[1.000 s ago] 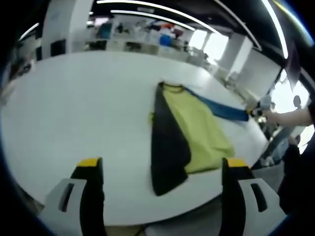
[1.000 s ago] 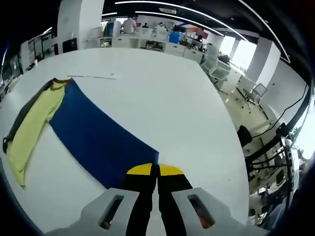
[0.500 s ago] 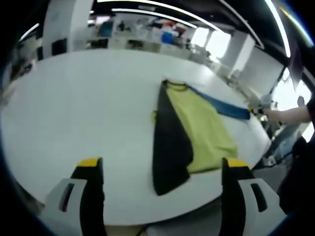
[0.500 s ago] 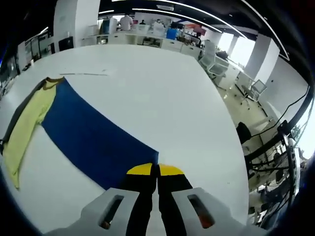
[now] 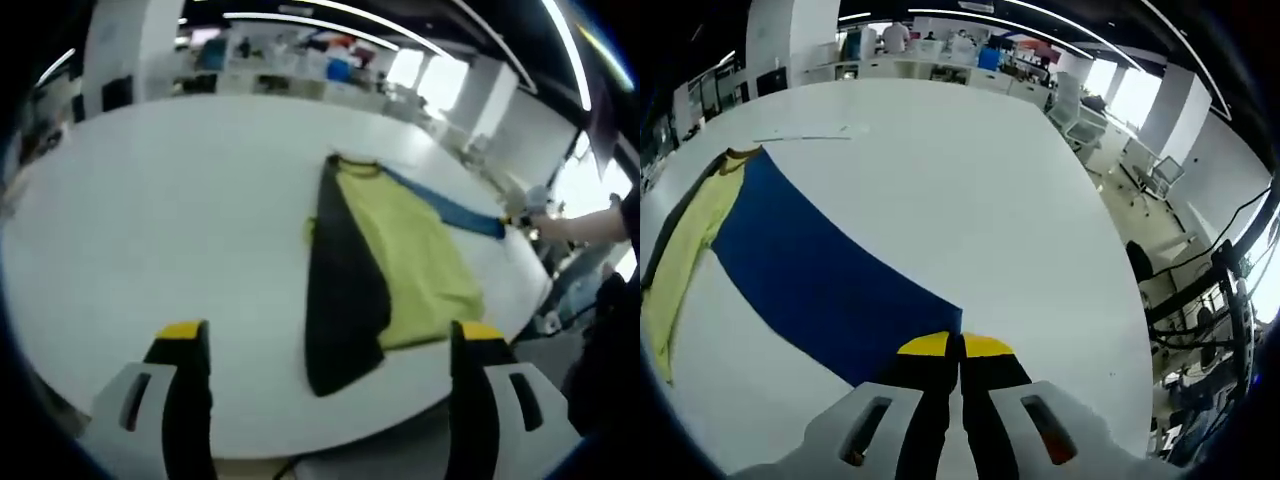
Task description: Fold the garment on the visible template until the final outline fits inside the template.
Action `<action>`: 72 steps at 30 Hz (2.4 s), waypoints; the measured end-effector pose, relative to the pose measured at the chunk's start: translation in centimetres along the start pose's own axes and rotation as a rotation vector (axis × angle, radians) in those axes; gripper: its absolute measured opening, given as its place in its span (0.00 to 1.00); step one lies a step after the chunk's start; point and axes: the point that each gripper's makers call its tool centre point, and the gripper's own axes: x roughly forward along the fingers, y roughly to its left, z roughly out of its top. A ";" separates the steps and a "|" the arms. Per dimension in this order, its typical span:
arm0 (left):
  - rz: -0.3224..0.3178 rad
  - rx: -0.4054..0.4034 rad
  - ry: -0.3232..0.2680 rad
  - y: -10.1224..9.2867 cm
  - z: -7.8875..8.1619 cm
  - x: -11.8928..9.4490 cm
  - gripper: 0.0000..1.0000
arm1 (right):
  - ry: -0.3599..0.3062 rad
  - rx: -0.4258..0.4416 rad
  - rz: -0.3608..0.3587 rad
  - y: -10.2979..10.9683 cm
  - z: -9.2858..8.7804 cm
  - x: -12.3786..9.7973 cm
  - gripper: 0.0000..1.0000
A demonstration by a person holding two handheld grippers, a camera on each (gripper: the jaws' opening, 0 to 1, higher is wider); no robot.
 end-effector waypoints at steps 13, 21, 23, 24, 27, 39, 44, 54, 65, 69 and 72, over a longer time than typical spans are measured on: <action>-0.010 -0.002 0.004 -0.6 0.1 0.4 0.96 | 0.036 -0.008 0.006 0.1 -0.7 0.6 0.03; 0.001 -0.014 0.005 -0.2 -0.1 0.0 0.95 | 0.067 -0.013 0.006 0.2 -1.5 1.0 0.03; 0.003 -0.012 0.006 -0.1 0.0 0.0 0.95 | 0.071 -0.016 0.005 0.2 -1.5 1.1 0.03; 0.003 -0.012 0.005 -0.1 0.0 0.0 0.95 | 0.072 -0.018 0.004 0.2 -1.5 1.2 0.03; 0.003 -0.013 0.005 -0.1 0.0 0.0 0.95 | 0.076 -0.018 -0.001 0.1 -1.5 1.2 0.04; -0.006 -0.002 0.005 -0.3 0.1 0.0 0.95 | 0.081 0.006 -0.048 -1.4 -1.7 0.4 0.04; -0.011 -0.002 -0.001 -0.4 0.2 -0.1 0.95 | 0.063 0.035 -0.075 -2.6 -1.7 -1.2 0.03; -0.042 0.008 -0.038 -1.1 1.0 -0.3 0.96 | 0.022 0.047 -0.084 -2.6 -1.3 -4.3 0.05; -0.059 0.044 -0.088 -1.2 2.3 -1.3 0.98 | -0.097 0.007 -0.024 1.3 1.3 -7.9 0.11; -0.059 0.061 -0.102 -1.1 2.6 -1.8 0.99 | -0.129 -0.020 0.001 3.0 2.2 -9.3 0.15; -0.058 0.076 -0.109 -1.0 2.9 -2.1 0.99 | -0.163 -0.039 0.017 4.2 3.0 -10.5 0.16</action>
